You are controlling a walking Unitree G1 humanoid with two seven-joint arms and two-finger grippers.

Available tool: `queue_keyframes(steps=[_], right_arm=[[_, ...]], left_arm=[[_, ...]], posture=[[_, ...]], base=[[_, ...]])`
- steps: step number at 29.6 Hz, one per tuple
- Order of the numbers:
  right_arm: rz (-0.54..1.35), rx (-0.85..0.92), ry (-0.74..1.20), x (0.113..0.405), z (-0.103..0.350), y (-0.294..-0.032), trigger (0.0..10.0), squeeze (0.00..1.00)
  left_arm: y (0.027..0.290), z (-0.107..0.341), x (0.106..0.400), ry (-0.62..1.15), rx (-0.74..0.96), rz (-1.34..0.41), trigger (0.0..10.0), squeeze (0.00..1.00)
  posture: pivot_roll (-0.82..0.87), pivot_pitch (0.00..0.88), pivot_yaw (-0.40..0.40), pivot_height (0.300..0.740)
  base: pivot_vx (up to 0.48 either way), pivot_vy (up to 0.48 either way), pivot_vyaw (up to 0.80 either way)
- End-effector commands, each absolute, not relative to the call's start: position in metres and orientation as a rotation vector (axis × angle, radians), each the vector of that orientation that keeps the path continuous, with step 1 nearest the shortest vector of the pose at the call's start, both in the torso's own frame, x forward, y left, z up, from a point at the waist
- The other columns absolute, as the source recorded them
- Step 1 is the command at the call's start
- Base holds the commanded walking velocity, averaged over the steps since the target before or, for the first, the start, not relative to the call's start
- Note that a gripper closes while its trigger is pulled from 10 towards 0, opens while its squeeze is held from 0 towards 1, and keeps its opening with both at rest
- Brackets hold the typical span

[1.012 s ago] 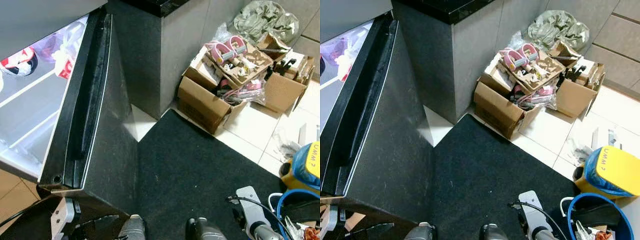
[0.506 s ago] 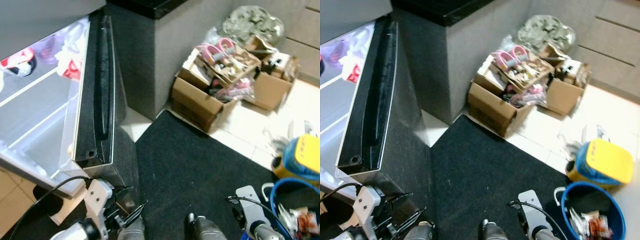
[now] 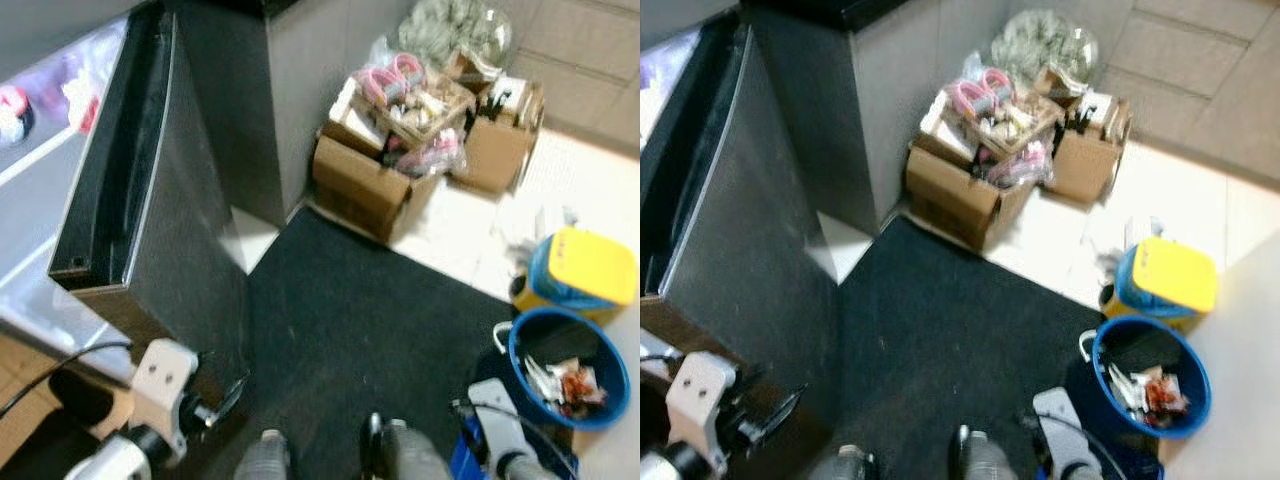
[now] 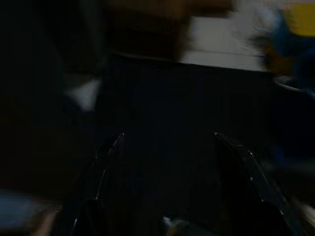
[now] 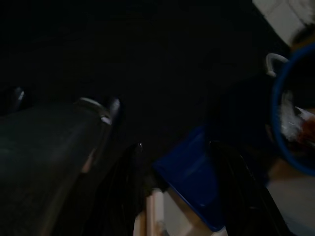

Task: Restocking fridge

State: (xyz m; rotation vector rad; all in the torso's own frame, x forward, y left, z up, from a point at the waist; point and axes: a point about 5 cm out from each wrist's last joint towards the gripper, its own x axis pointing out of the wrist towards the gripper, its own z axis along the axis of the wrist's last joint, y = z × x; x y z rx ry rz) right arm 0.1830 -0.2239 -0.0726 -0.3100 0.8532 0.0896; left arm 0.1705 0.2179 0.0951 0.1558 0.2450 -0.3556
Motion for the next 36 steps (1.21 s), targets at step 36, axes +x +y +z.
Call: queue_keyframes(steps=[36], right_arm=[[0.102, -0.281, 0.863, 0.173, -0.077, -0.22, 10.0, 0.0]], left_arm=[[0.415, 0.158, 0.206, 0.169, 0.802, 0.804, 10.0, 0.0]], posture=[[0.0, 0.22, -0.029, 0.74]], base=[[0.0, 0.0, 0.0]])
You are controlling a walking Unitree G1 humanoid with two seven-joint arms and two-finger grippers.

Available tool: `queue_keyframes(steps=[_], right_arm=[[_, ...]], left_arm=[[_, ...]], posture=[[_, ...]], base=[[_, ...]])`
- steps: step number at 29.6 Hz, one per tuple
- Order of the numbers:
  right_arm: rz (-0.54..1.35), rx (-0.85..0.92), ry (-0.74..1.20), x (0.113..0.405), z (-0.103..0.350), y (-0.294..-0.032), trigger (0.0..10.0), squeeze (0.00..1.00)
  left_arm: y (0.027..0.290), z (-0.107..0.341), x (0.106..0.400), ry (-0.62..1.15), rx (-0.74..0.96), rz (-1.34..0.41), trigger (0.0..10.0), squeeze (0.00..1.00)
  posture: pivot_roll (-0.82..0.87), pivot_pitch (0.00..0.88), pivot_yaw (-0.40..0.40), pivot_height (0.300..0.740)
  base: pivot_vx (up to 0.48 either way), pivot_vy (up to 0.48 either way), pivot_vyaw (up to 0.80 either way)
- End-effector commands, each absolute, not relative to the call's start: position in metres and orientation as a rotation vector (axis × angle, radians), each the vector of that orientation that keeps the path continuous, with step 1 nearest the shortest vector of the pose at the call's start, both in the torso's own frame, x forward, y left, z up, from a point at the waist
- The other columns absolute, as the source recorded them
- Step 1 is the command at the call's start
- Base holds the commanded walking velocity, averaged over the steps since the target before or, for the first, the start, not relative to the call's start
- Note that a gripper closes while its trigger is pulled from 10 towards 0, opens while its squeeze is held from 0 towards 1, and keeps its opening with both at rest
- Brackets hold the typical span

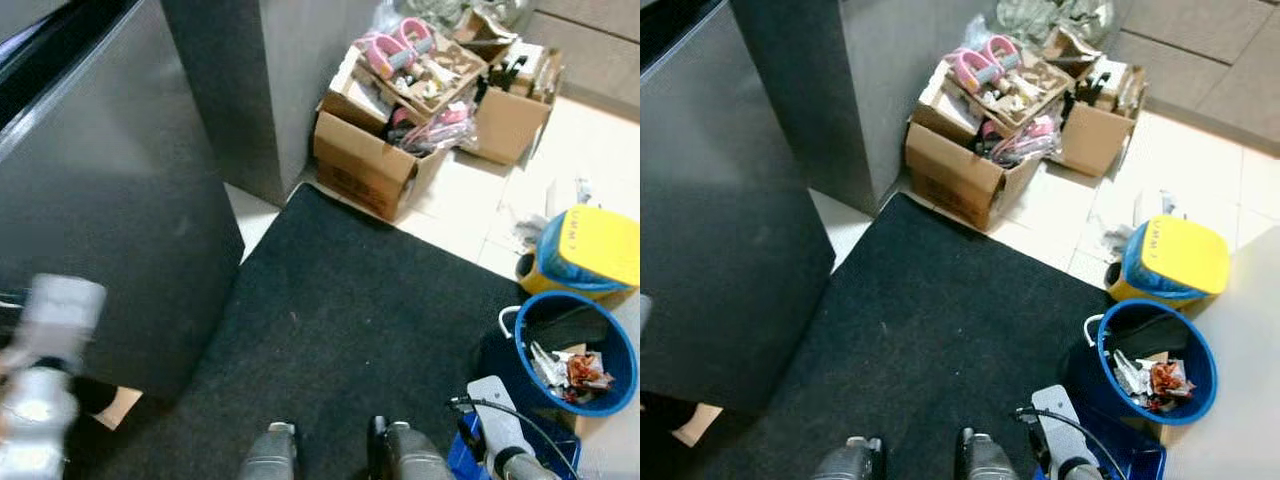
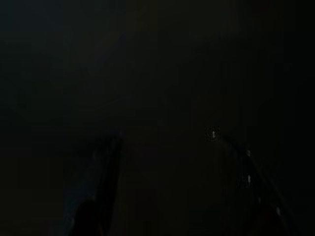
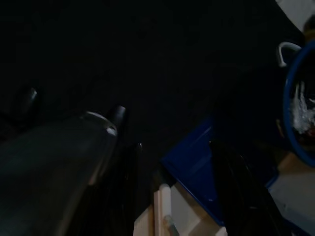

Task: Restocking fridge

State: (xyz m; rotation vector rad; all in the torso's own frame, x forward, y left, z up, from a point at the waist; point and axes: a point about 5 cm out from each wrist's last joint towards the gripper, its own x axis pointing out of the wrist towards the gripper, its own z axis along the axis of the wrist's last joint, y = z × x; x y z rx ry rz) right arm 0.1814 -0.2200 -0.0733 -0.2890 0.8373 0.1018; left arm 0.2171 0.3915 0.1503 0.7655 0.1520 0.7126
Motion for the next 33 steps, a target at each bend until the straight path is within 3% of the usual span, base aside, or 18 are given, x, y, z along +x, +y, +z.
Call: queue_keyframes(steps=[1, 5, 8, 10, 12, 13, 14, 15, 16, 22, 28, 33], right_arm=[[0.102, -0.281, 0.86, 0.174, -0.077, -0.22, 10.0, 0.0], [0.096, -0.277, 0.851, 0.176, -0.076, -0.221, 10.0, 0.0], [0.09, -0.275, 0.853, 0.174, -0.076, -0.222, 10.0, 0.0], [0.086, -0.275, 0.856, 0.172, -0.077, -0.223, 10.0, 0.0], [0.085, -0.275, 0.867, 0.168, -0.079, -0.223, 10.0, 0.0], [0.085, -0.275, 0.867, 0.168, -0.079, -0.223, 10.0, 0.0], [0.086, -0.276, 0.871, 0.166, -0.08, -0.223, 10.0, 0.0], [0.093, -0.275, 0.872, 0.166, -0.08, -0.221, 10.0, 0.0], [0.095, -0.274, 0.871, 0.166, -0.08, -0.22, 10.0, 0.0], [0.119, -0.29, 0.871, 0.166, -0.08, -0.219, 10.0, 0.0], [0.12, -0.292, 0.872, 0.166, -0.081, -0.218, 10.0, 0.0], [0.16, -0.322, 0.895, 0.158, -0.085, -0.212, 10.0, 0.0]], left_arm=[[0.425, 0.166, 0.206, 0.16, 0.817, 0.843, 10.0, 0.0], [0.444, 0.184, 0.204, 0.14, 0.813, 0.918, 10.0, 0.0], [0.439, 0.18, 0.209, 0.143, 0.793, 0.855, 10.0, 0.0], [0.426, 0.165, 0.215, 0.163, 0.771, 0.759, 10.0, 0.0], [0.386, 0.118, 0.223, 0.241, 0.688, 0.501, 10.0, 0.0], [0.386, 0.118, 0.223, 0.241, 0.688, 0.501, 10.0, 0.0], [0.369, 0.1, 0.224, 0.269, 0.654, 0.412, 10.0, 0.0], [0.328, 0.059, 0.215, 0.357, 0.565, 0.236, 10.0, 0.0], [0.318, 0.047, 0.212, 0.376, 0.539, 0.194, 10.0, 0.0], [0.293, 0.004, 0.198, 0.491, 0.438, 0.169, 10.0, 0.0], [0.292, -0.034, 0.176, 0.675, 0.338, 0.277, 10.0, 0.0], [0.267, -0.072, 0.141, 0.919, 0.22, 0.128, 10.0, 0.0]], posture=[[0.0, 0.219, -0.029, 0.74], [0.0, 0.219, -0.025, 0.74], [-0.01, 0.218, -0.022, 0.74], [-0.01, 0.218, -0.021, 0.74], [-0.01, 0.219, -0.022, 0.74], [-0.01, 0.219, -0.022, 0.74], [-0.01, 0.219, -0.023, 0.74], [-0.02, 0.219, -0.027, 0.74], [-0.02, 0.219, -0.027, 0.74], [-0.02, 0.217, -0.029, 0.74], [-0.01, 0.209, -0.027, 0.74], [-0.02, 0.199, -0.026, 0.74]], base=[[0.0, 0.0, 0.0], [0.0, 0.0, 0.0], [0.0, 0.0, 0.0], [0.0, 0.0, 0.0], [0.0, 0.0, 0.0], [0.0, 0.0, 0.0], [0.0, 0.0, 0.0], [0.0, 0.0, 0.0], [0.0, 0.0, 0.0], [0.0, 0.0, 0.0], [0.0, 0.0, 0.0], [0.0, 0.0, 0.0]])
